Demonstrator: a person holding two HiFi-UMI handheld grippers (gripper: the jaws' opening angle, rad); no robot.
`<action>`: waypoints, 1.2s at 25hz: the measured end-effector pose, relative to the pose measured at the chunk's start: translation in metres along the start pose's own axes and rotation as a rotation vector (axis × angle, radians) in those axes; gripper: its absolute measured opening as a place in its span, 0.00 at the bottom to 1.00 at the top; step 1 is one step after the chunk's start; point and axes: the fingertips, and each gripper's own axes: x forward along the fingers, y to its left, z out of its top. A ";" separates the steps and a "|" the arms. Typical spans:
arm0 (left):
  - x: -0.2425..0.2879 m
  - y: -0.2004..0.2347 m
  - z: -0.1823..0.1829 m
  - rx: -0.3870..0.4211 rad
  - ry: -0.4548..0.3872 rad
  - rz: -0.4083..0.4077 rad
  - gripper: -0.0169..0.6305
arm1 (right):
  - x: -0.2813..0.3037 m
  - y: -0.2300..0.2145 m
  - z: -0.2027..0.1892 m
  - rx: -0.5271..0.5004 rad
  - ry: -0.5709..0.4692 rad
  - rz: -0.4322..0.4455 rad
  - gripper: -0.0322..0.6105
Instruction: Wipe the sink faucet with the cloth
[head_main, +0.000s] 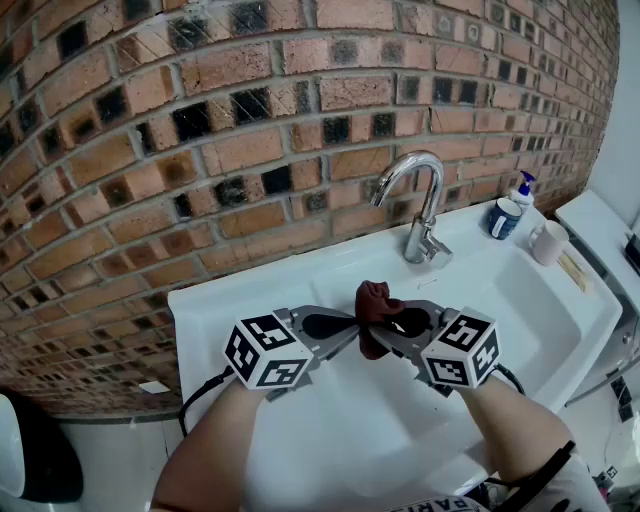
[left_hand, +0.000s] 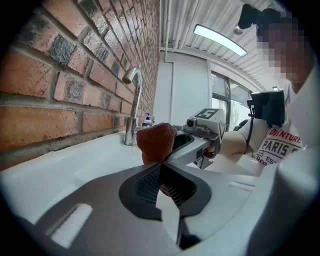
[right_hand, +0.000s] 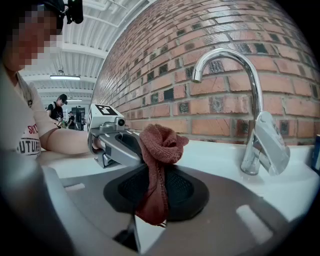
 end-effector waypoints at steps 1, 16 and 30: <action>0.000 0.000 0.000 0.000 0.000 0.000 0.04 | 0.000 0.000 0.000 0.000 0.000 0.000 0.19; 0.000 0.000 0.000 0.002 0.003 -0.005 0.04 | 0.007 0.000 -0.011 -0.025 0.047 -0.016 0.19; -0.001 -0.003 -0.004 -0.004 0.023 -0.017 0.04 | -0.003 -0.009 0.027 -0.071 -0.013 -0.103 0.19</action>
